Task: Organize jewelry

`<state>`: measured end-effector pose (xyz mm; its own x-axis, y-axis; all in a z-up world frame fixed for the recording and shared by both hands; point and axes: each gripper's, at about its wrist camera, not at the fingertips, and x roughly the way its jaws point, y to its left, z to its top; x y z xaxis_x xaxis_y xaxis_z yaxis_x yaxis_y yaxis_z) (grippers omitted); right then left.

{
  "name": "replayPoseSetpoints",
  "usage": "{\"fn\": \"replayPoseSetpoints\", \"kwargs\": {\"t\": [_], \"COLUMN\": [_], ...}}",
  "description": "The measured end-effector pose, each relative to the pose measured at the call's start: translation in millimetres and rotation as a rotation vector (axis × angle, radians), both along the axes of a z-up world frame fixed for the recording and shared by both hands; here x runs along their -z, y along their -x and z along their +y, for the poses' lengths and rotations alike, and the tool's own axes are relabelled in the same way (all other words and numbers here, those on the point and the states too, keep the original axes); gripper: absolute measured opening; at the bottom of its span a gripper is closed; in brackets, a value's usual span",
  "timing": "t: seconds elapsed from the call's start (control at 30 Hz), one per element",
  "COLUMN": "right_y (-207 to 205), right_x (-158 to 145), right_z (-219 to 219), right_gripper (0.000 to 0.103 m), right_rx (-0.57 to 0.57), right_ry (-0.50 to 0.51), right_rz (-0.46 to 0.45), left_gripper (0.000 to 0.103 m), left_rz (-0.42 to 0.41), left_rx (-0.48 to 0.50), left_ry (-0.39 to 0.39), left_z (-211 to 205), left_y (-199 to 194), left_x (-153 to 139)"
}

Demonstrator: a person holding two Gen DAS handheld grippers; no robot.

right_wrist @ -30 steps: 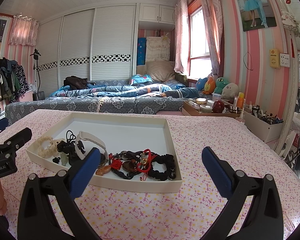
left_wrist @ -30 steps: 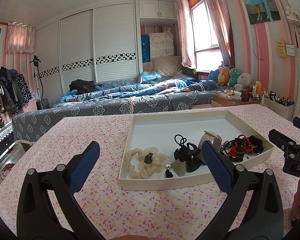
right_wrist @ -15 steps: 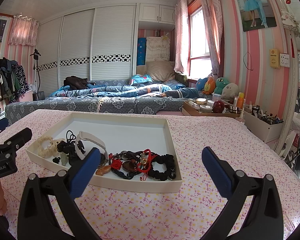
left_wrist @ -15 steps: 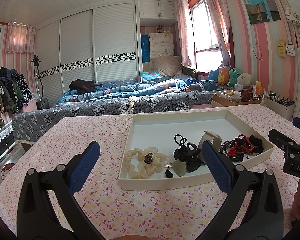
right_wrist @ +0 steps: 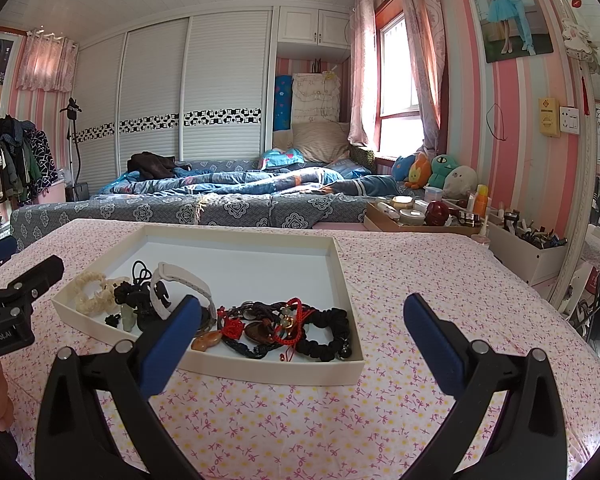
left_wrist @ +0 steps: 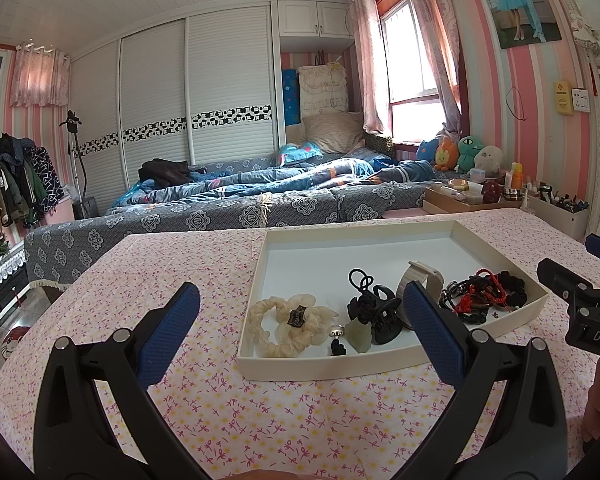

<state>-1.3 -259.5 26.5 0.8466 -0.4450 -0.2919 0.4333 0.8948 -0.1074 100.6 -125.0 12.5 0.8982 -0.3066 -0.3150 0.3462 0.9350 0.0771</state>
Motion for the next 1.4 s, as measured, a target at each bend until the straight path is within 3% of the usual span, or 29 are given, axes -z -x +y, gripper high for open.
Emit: {"fn": "replayPoseSetpoints", "kwargs": {"t": [1.4], "right_y": [-1.5], "right_x": [7.2], "right_z": [-11.6], "right_gripper": [0.101], "right_rx": [0.015], "right_ry": [-0.032], "right_rz": [0.008], "left_gripper": [0.100], "left_rz": [0.012], "left_rx": [0.000], "left_ry": [-0.010], "left_z": [-3.8], "left_y": [1.7], "left_x": [2.3]}}
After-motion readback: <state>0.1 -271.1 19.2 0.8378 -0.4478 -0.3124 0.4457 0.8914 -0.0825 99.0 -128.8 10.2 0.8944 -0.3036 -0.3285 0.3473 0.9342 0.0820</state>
